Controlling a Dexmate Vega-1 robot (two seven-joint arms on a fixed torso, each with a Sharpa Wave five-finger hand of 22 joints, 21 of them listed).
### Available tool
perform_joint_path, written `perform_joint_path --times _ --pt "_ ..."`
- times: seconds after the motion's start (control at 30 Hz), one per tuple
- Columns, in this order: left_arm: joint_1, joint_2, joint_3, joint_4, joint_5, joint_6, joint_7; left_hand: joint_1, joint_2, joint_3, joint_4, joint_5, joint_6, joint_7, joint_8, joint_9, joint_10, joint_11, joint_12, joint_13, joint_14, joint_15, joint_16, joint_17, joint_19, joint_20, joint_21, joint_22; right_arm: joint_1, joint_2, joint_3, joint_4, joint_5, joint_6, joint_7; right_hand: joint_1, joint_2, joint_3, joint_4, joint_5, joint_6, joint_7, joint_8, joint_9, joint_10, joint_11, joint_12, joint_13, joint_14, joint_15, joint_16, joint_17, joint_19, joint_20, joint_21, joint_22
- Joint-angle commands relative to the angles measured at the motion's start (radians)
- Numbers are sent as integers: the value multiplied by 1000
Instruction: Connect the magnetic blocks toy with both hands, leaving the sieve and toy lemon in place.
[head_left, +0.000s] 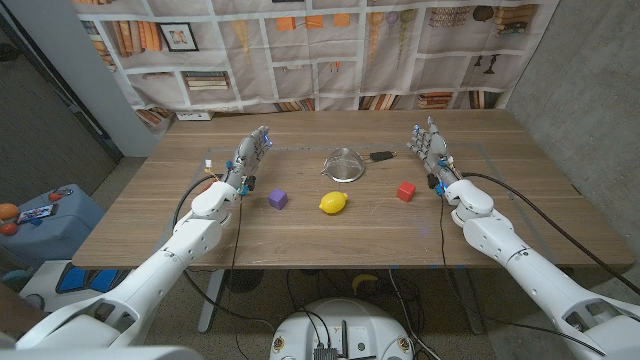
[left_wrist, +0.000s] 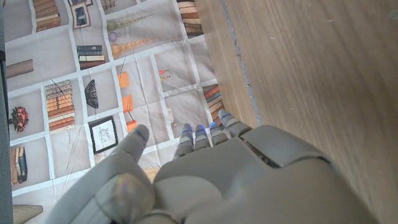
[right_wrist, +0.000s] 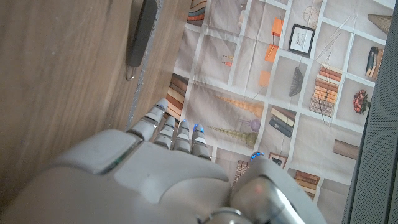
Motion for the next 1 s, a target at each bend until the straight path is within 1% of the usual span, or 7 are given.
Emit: perform_joint_path --times 0.03,0.27,0.4,0.53,0.8,0.93,1.0 --pt "10 34 -3 -40 17 10 -5 10 18 7 -8 5 10 -1 4 5 0 -8 7 3 -3 -2 4 4 8 -19 3 2 -25 7 -5 -29 -35 16 -61 0 5 2 7 7 9 1 5 2 8 0 5 2 -10 -3 4 0 10 -4 1 2" --pt "33 78 -19 -102 17 39 6 17 9 9 -28 2 27 -8 8 5 11 -16 8 2 2 -8 2 3 11 -21 2 1 -20 14 -9 -29 -56 26 -81 -2 7 3 5 9 10 0 7 1 9 -1 6 -1 -10 -6 5 -4 10 -8 -2 2" --pt "43 111 -29 -134 19 60 5 26 2 14 -53 -1 50 -16 12 6 26 -26 11 2 9 -14 1 3 16 -21 1 1 -13 17 -14 -32 -63 11 -92 -3 8 3 4 10 10 0 7 1 9 -3 6 -3 -9 -8 6 -6 10 -10 -3 2" --pt "59 153 -44 -178 22 89 12 33 2 18 -68 -2 63 -21 14 6 31 -34 10 2 15 -17 1 3 23 -23 2 0 -3 23 -19 -18 -69 11 -93 -3 9 4 3 12 11 0 8 1 9 -2 7 -5 -9 -8 6 -8 10 -12 -5 2" --pt "90 230 -68 -266 35 129 12 55 -1 29 -117 -8 105 -44 17 5 60 -55 13 3 33 -32 1 3 35 -25 1 1 11 38 -22 22 -72 39 -82 -4 12 6 1 13 11 -1 8 1 9 -6 7 -8 -10 -9 6 -13 9 -13 -8 2" --pt "96 274 -70 -306 44 159 -9 65 -8 33 -147 -12 133 -54 19 6 79 -62 15 3 40 -27 1 4 49 -7 3 1 10 37 -19 28 -71 50 -76 -4 13 8 -1 15 10 -2 9 1 10 -5 8 -10 -11 -11 6 -16 8 -14 -10 2" --pt "99 307 -70 -335 56 187 -18 70 -10 35 -158 -13 142 -56 20 6 81 -68 15 4 41 -28 0 4 49 -8 2 1 4 31 -17 16 -75 43 -86 -4 14 9 -2 16 10 -2 9 1 9 -4 8 -11 -11 -11 6 -18 9 -14 -11 2"
